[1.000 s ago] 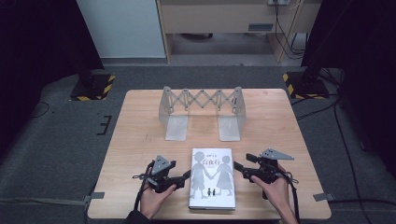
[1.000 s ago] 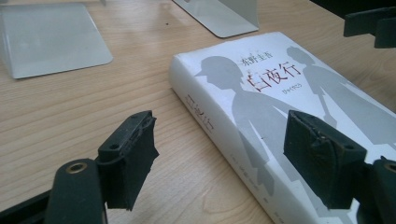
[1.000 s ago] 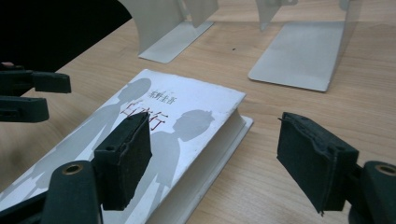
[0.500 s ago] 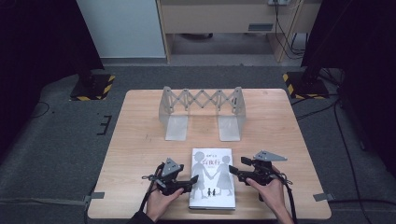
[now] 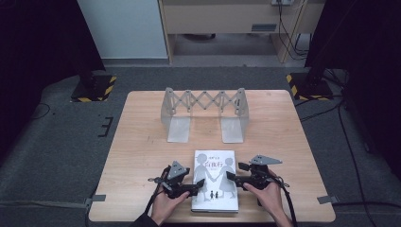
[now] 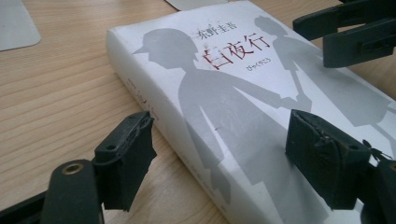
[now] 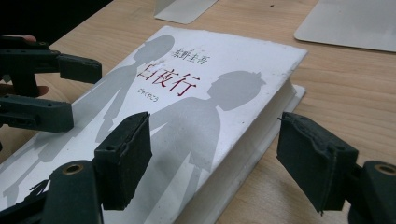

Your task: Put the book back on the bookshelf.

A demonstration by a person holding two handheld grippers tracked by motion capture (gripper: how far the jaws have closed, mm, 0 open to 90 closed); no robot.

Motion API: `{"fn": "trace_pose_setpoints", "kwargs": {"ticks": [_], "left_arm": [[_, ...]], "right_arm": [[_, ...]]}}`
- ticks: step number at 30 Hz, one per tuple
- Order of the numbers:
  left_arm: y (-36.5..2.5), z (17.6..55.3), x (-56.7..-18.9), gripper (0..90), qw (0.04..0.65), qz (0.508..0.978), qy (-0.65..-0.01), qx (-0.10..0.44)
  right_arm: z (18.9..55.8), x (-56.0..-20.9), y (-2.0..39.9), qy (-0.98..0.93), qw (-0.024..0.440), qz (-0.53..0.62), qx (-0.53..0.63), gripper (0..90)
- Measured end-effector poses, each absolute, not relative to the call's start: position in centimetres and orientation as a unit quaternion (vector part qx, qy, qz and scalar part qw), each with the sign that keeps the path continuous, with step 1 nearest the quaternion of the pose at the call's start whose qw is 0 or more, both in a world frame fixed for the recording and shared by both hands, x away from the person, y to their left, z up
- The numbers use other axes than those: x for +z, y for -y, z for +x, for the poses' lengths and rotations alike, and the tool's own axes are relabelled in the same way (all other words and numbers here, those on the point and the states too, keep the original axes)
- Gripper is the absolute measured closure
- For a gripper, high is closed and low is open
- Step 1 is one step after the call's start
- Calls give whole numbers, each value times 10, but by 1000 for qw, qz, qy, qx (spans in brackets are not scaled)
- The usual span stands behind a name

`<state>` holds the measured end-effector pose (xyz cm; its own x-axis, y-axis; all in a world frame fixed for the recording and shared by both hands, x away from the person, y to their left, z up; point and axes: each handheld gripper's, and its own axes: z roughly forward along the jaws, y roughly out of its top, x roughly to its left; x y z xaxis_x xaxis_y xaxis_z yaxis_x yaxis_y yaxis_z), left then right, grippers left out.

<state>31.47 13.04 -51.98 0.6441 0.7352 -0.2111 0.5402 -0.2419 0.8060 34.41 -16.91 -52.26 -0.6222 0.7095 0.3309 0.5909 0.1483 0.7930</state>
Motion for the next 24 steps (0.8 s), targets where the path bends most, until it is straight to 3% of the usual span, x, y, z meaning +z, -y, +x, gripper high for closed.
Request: {"fn": "trace_pose_setpoints", "kwargs": {"ticks": [15,24], "left_arm": [[-126,318,-524,197,475,778,-404,79],[-125,317,-524,189,474,779,-401,84]], "right_arm": [[348,-531,158,-754,36,428,496,254],[348,-527,156,-757,48,427,492,270]]}}
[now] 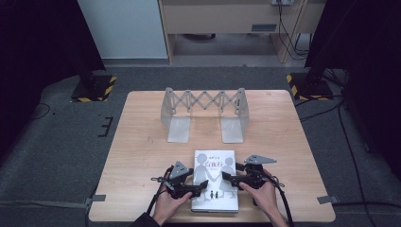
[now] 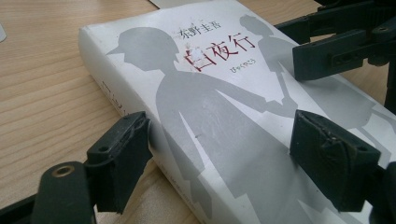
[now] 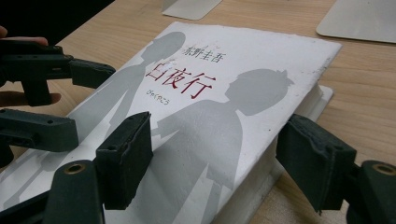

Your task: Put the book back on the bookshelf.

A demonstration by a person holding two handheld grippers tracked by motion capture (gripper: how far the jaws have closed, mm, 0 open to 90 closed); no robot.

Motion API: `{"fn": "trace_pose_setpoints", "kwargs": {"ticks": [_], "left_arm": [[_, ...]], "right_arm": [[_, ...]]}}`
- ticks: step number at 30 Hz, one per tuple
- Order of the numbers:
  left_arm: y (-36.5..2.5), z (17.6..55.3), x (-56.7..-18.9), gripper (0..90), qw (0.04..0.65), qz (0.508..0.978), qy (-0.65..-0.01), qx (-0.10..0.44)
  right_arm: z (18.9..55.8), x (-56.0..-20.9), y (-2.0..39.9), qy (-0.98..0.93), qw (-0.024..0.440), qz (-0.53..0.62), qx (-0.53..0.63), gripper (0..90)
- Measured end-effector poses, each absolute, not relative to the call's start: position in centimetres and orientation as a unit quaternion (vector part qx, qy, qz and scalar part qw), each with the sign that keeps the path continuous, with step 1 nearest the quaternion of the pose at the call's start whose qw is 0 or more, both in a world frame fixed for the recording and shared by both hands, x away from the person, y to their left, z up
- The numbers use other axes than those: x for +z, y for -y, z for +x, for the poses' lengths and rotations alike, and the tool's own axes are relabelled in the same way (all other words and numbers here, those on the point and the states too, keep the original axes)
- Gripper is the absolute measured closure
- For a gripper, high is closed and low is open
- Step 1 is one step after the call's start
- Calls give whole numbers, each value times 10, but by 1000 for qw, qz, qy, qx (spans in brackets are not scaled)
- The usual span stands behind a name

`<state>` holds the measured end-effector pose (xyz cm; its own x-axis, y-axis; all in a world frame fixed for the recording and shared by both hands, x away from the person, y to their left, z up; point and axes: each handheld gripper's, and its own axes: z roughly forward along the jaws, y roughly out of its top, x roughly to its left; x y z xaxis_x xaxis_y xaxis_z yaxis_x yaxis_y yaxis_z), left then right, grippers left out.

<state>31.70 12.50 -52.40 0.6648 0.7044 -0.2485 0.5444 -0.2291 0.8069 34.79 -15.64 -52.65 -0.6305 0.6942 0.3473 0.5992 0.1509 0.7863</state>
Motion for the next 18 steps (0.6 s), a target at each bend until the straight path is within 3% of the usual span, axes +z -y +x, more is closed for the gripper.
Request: {"fn": "trace_pose_setpoints", "kwargs": {"ticks": [18], "left_arm": [[-131,316,-521,170,490,772,-399,70]], "right_arm": [[347,-509,156,-732,62,416,536,276]]}}
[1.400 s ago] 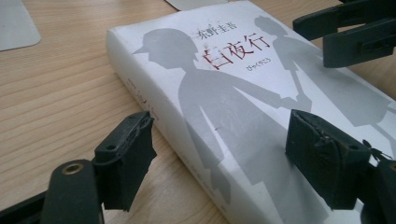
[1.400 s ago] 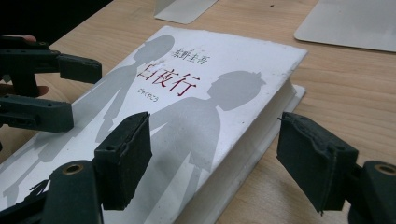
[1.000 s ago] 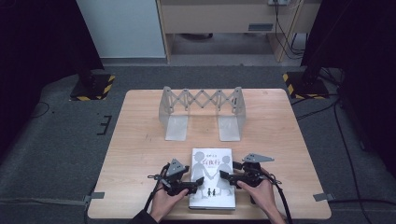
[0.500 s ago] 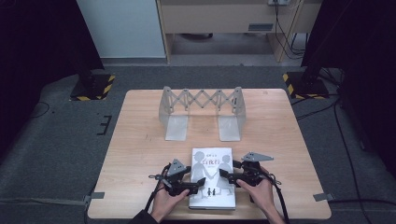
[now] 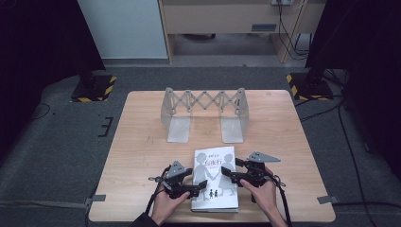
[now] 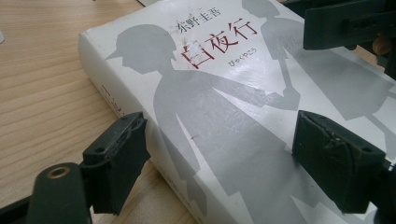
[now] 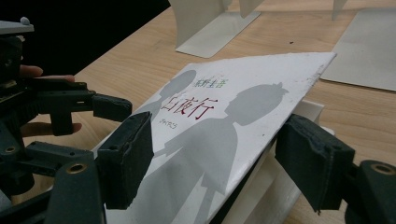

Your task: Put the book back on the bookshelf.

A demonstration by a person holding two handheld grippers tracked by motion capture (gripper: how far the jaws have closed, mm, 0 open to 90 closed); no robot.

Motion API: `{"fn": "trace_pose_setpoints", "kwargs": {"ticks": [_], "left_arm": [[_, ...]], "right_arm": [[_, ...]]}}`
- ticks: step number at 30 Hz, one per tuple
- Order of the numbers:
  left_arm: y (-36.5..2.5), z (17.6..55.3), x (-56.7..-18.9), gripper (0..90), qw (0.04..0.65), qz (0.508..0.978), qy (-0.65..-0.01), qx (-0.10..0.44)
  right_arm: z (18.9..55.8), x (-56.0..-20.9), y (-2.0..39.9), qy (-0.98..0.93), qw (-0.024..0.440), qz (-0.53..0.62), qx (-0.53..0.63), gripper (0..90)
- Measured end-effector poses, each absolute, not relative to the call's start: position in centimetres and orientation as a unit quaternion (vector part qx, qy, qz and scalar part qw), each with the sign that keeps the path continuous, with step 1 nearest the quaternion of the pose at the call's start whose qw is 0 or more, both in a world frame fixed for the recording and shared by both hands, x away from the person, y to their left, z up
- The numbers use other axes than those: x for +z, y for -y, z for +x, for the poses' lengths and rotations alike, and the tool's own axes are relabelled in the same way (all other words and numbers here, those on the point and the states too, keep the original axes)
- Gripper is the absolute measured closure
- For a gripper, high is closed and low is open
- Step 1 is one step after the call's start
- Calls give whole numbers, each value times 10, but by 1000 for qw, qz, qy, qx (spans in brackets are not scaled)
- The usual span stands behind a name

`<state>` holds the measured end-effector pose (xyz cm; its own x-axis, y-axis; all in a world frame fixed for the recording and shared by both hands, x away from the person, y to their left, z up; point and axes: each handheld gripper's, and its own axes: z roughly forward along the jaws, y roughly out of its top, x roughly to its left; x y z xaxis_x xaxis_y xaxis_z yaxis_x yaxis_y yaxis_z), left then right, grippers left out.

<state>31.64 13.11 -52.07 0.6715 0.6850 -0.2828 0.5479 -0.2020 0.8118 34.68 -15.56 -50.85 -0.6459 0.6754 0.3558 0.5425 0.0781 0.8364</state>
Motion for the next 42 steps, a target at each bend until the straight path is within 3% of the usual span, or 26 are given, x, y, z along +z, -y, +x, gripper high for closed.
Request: {"fn": "trace_pose_setpoints", "kwargs": {"ticks": [42], "left_arm": [[-137,316,-520,167,487,773,-399,79]], "right_arm": [[344,-509,149,-711,48,435,551,247]]}}
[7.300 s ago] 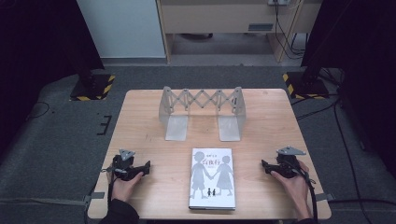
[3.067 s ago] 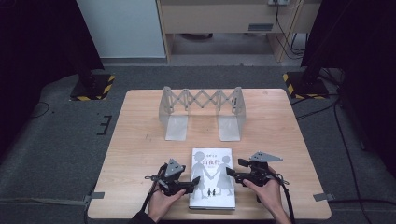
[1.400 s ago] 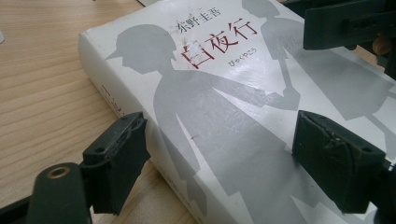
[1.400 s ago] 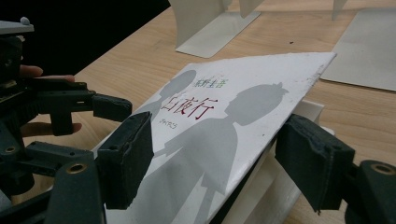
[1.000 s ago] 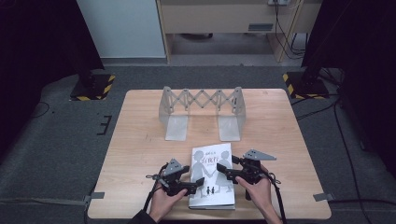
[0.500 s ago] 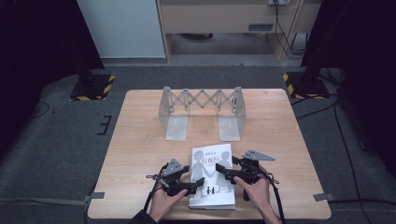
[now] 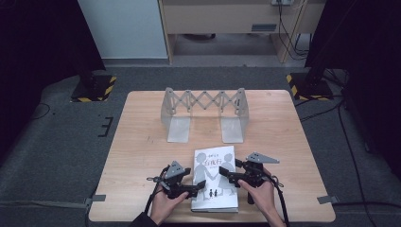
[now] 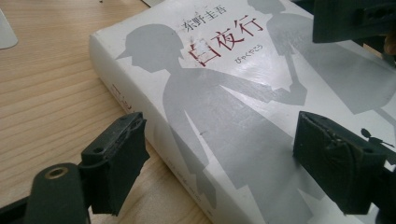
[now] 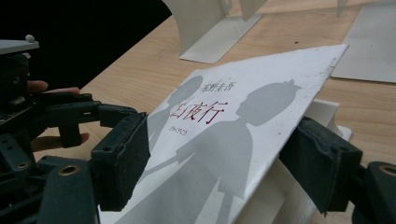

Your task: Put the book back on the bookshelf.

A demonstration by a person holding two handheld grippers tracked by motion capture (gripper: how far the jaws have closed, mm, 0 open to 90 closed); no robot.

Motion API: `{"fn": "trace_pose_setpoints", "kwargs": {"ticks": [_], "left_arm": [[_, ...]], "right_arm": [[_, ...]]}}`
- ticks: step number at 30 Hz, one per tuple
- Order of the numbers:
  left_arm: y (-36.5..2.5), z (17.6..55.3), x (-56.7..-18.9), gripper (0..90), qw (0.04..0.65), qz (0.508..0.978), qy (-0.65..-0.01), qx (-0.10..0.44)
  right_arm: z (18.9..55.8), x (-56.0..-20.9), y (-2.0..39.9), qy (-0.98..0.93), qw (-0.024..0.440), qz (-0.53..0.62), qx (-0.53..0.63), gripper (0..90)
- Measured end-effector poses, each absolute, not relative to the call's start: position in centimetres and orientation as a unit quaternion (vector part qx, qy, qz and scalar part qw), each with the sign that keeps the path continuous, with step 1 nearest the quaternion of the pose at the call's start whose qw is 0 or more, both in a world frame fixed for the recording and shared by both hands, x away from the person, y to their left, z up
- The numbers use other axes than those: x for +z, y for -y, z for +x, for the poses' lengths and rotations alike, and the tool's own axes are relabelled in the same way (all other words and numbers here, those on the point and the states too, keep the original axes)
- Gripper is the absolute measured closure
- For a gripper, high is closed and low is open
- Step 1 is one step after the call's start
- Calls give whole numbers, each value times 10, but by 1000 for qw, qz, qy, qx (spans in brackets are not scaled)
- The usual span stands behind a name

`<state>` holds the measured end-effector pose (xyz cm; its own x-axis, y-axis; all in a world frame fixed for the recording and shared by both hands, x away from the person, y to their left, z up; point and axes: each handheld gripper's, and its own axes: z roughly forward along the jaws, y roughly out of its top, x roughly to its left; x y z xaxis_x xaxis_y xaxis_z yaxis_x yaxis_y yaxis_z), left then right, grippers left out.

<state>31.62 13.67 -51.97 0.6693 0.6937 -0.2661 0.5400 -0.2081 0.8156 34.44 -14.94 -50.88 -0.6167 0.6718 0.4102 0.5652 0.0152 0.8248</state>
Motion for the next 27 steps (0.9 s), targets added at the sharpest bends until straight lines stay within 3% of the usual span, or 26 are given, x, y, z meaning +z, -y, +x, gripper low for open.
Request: {"fn": "trace_pose_setpoints", "kwargs": {"ticks": [22,27], "left_arm": [[-147,319,-520,198,477,767,-419,88],[-147,319,-521,198,479,767,-419,86]], "right_arm": [[344,-503,143,-703,68,432,561,219],[342,-506,142,-701,54,441,557,238]]}}
